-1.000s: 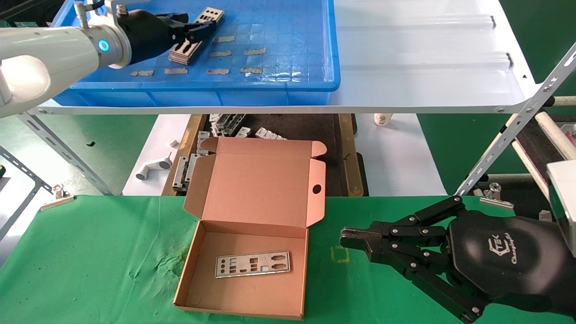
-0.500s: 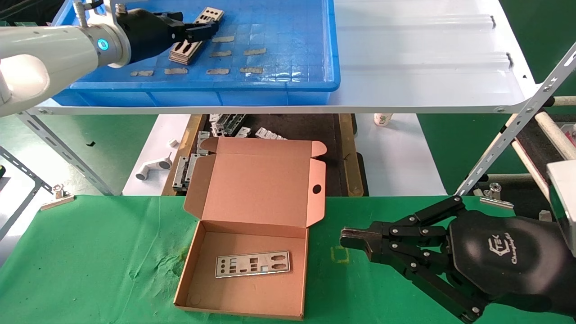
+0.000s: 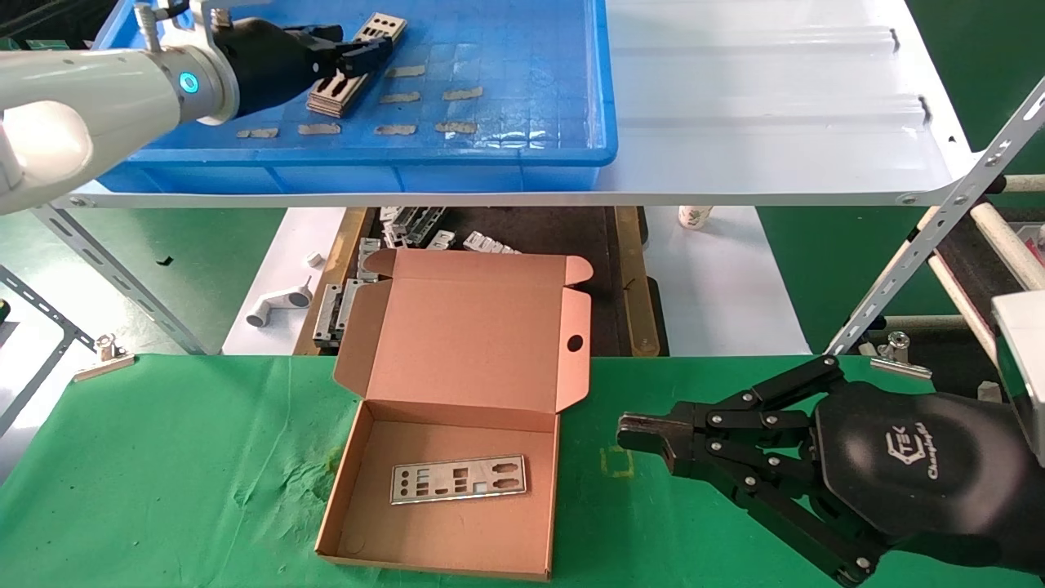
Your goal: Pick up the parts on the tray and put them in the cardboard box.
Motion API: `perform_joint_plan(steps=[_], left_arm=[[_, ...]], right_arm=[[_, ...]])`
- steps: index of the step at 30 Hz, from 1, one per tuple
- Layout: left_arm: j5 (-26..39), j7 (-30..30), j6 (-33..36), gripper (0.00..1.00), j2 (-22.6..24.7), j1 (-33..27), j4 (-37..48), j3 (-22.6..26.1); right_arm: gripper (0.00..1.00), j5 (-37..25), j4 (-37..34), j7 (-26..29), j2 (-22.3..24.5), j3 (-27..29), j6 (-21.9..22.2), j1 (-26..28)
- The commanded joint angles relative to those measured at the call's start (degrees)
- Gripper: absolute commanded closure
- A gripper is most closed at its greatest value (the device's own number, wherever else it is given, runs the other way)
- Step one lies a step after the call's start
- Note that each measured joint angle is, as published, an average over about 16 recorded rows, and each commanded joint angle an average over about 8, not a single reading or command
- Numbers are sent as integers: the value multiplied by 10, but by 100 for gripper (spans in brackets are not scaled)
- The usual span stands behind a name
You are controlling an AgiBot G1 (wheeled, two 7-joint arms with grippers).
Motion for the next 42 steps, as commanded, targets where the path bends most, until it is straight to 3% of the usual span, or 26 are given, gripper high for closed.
perform_joint_plan(steps=[1,30,36,42], left_arm=[[0,0,0,100,0,1,0,0],[-11,1,24,100,-13,-23,-12,-8],[-18,12,82,100,-29,-37,-24,-12],[-27,34,218,100,-65,-50,-48,-16]], right_arm=[[100,0,0,0,0,0,0,0],[100,0,0,0,0,0,0,0],[100,0,0,0,0,0,0,0],[100,0,0,0,0,0,0,0]])
